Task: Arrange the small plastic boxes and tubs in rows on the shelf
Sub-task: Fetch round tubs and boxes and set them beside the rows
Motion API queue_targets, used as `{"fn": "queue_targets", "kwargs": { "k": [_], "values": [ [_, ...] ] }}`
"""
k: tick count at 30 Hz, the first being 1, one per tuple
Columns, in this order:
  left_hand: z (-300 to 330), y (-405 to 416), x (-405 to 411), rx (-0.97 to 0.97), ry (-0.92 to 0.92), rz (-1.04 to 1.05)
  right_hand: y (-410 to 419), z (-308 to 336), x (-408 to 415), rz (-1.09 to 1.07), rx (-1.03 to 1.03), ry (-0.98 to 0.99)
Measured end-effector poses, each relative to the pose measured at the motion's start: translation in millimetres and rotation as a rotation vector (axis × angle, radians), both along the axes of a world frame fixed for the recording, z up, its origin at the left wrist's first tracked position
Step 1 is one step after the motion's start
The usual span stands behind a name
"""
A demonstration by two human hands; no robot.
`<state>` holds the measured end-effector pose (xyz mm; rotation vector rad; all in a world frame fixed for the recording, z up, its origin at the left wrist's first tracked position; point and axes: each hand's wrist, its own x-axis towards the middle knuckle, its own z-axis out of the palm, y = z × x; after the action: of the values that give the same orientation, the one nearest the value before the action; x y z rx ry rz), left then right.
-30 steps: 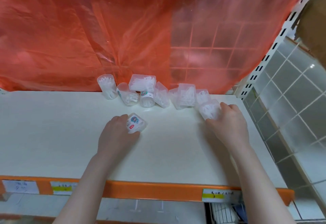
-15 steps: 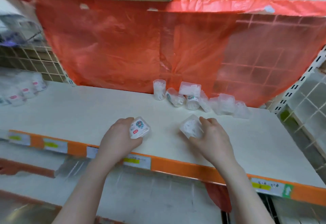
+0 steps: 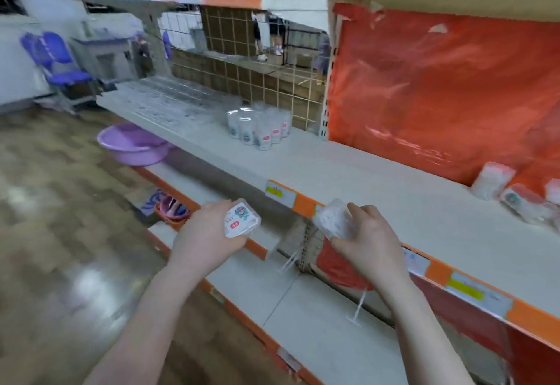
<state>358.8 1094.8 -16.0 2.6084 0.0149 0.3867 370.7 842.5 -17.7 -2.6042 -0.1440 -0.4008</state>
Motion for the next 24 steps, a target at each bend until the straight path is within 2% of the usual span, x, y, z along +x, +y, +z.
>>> {"fn": "queue_targets", "kwargs": {
  "k": [7, 13, 24],
  "values": [
    [-4, 106, 30, 0.005, 0.027, 0.166, 107, 11, 59, 0.163, -0.02, 0.019],
    [-8, 183, 90, -0.007, 0.062, 0.247, 194, 3, 136, 0.249, -0.012, 0.063],
    [20, 312, 251, 0.044, 0.1, 0.274, 339, 10, 304, 0.211, -0.023, 0.096]
  ]
}}
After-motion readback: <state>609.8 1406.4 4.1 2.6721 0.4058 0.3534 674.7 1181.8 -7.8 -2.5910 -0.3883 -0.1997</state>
